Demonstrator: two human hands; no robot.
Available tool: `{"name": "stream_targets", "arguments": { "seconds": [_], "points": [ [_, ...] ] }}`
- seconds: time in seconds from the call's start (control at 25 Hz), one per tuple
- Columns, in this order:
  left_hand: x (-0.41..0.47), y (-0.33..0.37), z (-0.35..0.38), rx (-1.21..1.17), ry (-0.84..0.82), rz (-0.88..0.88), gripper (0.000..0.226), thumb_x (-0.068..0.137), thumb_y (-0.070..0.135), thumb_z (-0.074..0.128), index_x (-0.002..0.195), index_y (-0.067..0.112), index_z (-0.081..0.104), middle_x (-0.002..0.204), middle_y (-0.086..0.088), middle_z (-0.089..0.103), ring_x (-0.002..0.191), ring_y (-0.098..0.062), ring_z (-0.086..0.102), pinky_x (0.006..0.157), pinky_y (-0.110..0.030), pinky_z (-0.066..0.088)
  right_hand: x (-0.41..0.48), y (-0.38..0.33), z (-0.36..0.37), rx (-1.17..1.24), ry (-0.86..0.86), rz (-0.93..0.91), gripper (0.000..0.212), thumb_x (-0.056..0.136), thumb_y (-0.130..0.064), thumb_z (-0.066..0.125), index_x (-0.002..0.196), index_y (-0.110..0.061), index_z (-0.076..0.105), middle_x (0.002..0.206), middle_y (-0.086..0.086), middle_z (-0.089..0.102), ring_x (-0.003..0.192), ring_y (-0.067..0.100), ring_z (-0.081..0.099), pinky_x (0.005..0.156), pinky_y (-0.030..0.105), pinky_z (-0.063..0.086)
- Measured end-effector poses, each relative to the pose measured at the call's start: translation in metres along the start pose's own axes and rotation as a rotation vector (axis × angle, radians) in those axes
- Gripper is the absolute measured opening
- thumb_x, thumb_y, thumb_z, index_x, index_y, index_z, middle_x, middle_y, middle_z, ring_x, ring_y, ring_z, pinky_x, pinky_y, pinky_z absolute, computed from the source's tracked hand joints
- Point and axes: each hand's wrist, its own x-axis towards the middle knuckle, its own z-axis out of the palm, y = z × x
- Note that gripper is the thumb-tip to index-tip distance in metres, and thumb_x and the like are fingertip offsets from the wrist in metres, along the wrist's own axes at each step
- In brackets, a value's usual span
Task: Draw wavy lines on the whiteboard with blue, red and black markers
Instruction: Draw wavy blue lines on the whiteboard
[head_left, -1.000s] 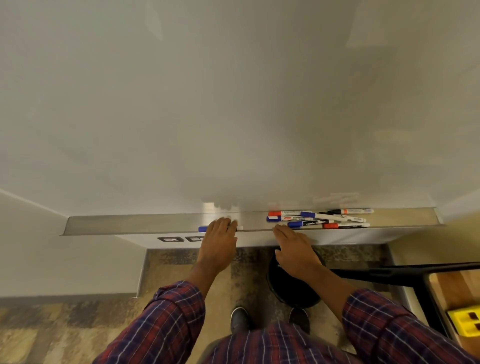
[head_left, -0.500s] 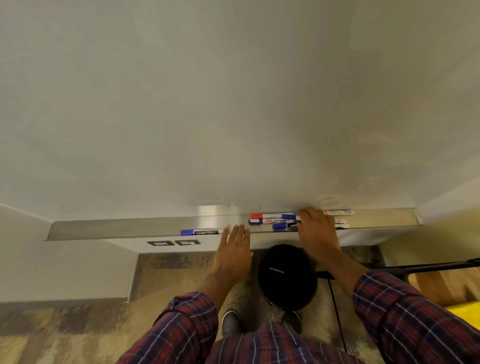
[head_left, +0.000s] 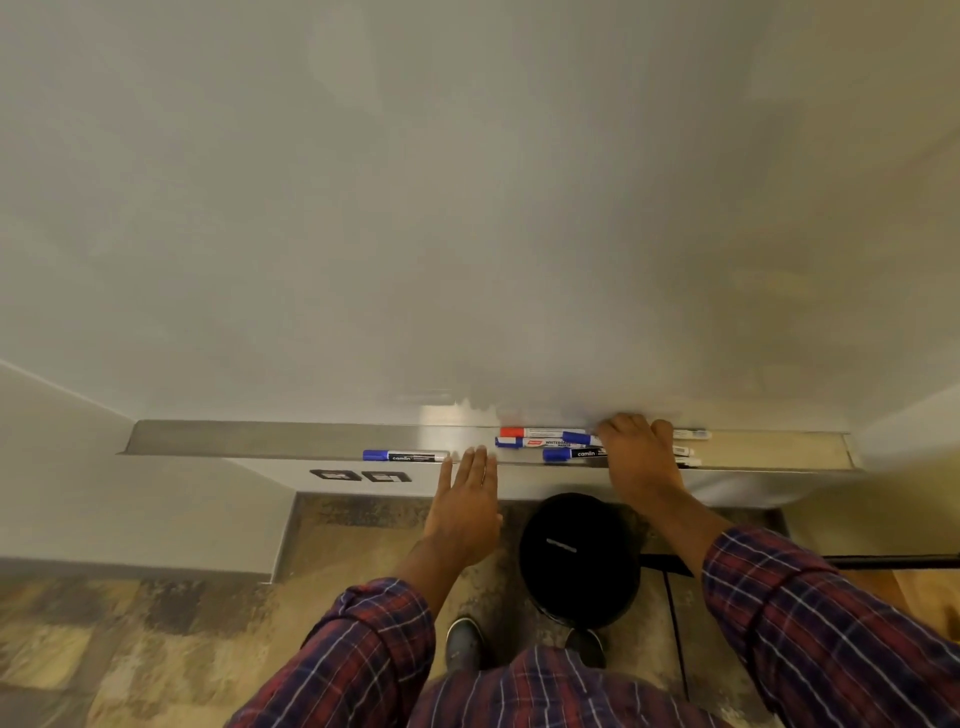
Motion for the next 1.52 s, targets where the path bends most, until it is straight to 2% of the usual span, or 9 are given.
{"name": "stream_targets", "arguments": {
  "seconds": [0.24,0.36,0.52,0.68,0.88,1.04,1.2,1.28,1.52],
  "points": [
    [-0.004,0.01,-0.008,-0.144,0.013,-0.051,0.081,0.112,0.042,0.04,0.167,0.011,-0.01,0.175,-0.012,-0.019,0.162,-0.031,-0.018,0.131,-0.049,-0.01,-0.002,-0.003,-0.005,0.157,0.085,-0.06,0.032,0.09,-0.014,0.069,0.12,-0.025,0.066,0.12,0.001,0.062,0.111,0.024,0.058,0.099,0.042,0.041],
    [-0.018,0.026,-0.025,-0.503,0.088,-0.113,0.078,0.112,0.041,0.042,0.169,0.022,-0.008,0.175,0.002,-0.021,0.163,-0.022,-0.016,0.132,-0.042,-0.003,-0.015,-0.019,-0.02,0.557,0.096,-0.008,0.031,0.099,-0.006,0.059,0.129,-0.016,0.065,0.126,0.005,0.056,0.104,0.026,0.062,0.096,0.04,0.053],
    [-0.044,0.046,-0.057,-0.956,0.274,-0.186,0.065,0.11,0.04,0.051,0.167,0.028,0.022,0.174,0.006,0.024,0.16,-0.016,0.025,0.126,-0.036,0.027,-0.042,-0.045,-0.051,0.963,0.042,0.112,0.031,0.104,-0.013,0.058,0.134,-0.018,0.063,0.128,0.0,0.06,0.11,0.017,0.063,0.096,0.032,0.057],
    [-0.066,0.053,-0.093,-1.391,0.377,-0.218,0.031,0.111,0.033,0.052,0.14,0.035,0.062,0.14,0.013,0.068,0.132,-0.01,0.062,0.118,-0.038,0.046,-0.071,-0.066,-0.098,1.411,-0.152,0.209,0.025,0.106,-0.013,0.055,0.125,-0.023,0.067,0.11,0.001,0.071,0.088,0.019,0.072,0.073,0.027,0.061],
    [-0.094,0.049,-0.124,-1.874,0.27,-0.087,0.042,0.115,0.03,0.036,0.134,0.013,0.07,0.132,-0.006,0.074,0.126,-0.026,0.069,0.112,-0.05,0.052,-0.101,-0.086,-0.135,1.873,-0.366,0.282,0.023,0.107,-0.014,0.049,0.119,-0.015,0.069,0.086,0.016,0.071,0.06,0.024,0.059,0.051,0.032,0.043],
    [-0.107,0.05,-0.132,-2.029,0.148,0.059,0.047,0.116,0.028,0.031,0.137,0.007,0.067,0.119,-0.011,0.077,0.107,-0.024,0.073,0.099,-0.043,0.055,-0.112,-0.095,-0.148,2.013,-0.48,0.221,0.025,0.107,-0.018,0.051,0.108,-0.006,0.073,0.077,0.015,0.059,0.051,0.018,0.045,0.044,0.024,0.03],
    [-0.106,0.05,-0.127,-2.272,0.07,0.194,0.048,0.111,0.032,0.037,0.144,0.001,0.056,0.148,-0.021,0.061,0.141,-0.039,0.055,0.121,-0.055,0.038,-0.12,-0.101,-0.156,2.044,-0.603,0.186,0.035,0.109,-0.026,0.045,0.096,-0.01,0.074,0.072,0.01,0.052,0.046,0.013,0.036,0.04,0.02,0.021],
    [-0.105,0.053,-0.126,-2.334,0.072,0.234,0.047,0.109,0.033,0.04,0.139,0.001,0.057,0.152,-0.023,0.056,0.144,-0.045,0.05,0.123,-0.059,0.035,-0.124,-0.104,-0.156,2.03,-0.625,0.185,0.043,0.109,-0.032,0.043,0.089,-0.014,0.076,0.07,0.008,0.048,0.045,0.012,0.033,0.041,0.021,0.017],
    [-0.112,0.064,-0.136,-2.406,0.172,0.073,0.032,0.11,0.028,0.043,0.115,0.004,0.064,0.126,-0.028,0.069,0.125,-0.042,0.067,0.109,-0.049,0.054,-0.133,-0.118,-0.153,1.978,-0.536,0.186,0.04,0.109,-0.043,0.043,0.099,-0.013,0.068,0.065,0.003,0.041,0.044,0.011,0.029,0.037,0.019,0.022]
  ]
}}
